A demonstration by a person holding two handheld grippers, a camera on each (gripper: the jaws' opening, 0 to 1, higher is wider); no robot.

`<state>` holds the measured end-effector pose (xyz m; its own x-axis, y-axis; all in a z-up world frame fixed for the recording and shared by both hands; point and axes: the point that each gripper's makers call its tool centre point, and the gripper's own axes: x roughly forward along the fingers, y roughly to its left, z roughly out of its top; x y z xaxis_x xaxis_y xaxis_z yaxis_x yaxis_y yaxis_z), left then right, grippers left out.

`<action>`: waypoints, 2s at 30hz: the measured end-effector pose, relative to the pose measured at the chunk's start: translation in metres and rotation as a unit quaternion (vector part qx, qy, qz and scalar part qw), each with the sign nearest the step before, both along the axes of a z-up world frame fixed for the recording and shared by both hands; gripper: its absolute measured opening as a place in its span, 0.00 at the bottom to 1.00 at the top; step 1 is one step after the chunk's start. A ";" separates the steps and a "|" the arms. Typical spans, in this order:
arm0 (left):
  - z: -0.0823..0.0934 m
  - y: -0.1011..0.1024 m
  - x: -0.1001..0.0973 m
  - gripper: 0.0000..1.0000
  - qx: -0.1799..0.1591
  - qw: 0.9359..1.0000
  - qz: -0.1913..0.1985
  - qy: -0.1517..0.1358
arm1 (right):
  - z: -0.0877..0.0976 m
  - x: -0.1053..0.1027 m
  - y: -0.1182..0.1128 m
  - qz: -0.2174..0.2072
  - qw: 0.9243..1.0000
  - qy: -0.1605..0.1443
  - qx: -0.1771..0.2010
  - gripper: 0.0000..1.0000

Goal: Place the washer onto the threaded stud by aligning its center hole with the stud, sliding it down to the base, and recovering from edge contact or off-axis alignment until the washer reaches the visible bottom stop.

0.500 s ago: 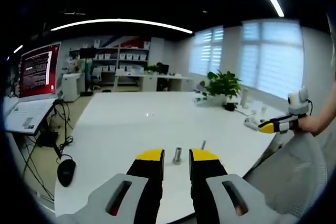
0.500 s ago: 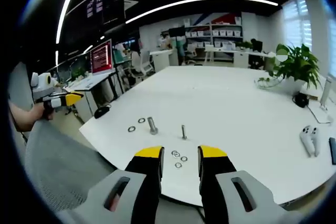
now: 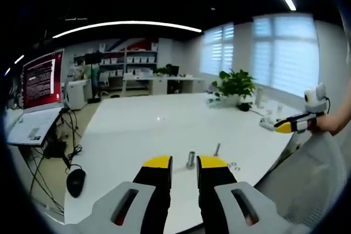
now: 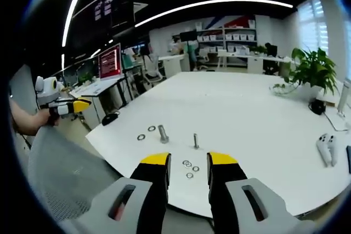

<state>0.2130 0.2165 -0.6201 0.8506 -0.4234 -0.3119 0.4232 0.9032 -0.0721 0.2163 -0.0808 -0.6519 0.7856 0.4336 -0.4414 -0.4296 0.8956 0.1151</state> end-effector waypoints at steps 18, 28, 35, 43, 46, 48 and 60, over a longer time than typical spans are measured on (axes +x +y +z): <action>-0.022 0.006 -0.003 0.17 0.032 0.998 0.010 0.051 | 0.007 0.002 0.002 0.015 0.999 -0.038 -0.031 0.32; -0.030 0.010 -0.005 0.17 0.047 0.997 0.015 0.068 | 0.005 -0.001 0.010 0.032 0.998 -0.031 -0.032 0.30; -0.035 0.013 -0.005 0.17 0.046 0.995 0.017 0.081 | 0.007 0.000 0.006 0.021 0.998 -0.039 -0.033 0.31; -0.039 0.020 -0.006 0.21 0.000 0.994 0.041 0.099 | 0.008 0.001 0.002 0.013 0.999 -0.041 -0.034 0.31; -0.035 0.015 -0.006 0.23 -0.006 0.995 0.034 0.093 | 0.007 0.001 0.000 0.006 0.999 -0.035 -0.027 0.31; -0.038 0.013 -0.006 0.22 0.002 0.995 0.024 0.097 | 0.003 0.001 0.002 0.011 0.999 -0.027 -0.035 0.31; -0.046 0.019 -0.003 0.25 -0.004 0.992 0.038 0.118 | -0.001 0.001 0.001 0.006 1.000 -0.008 -0.024 0.30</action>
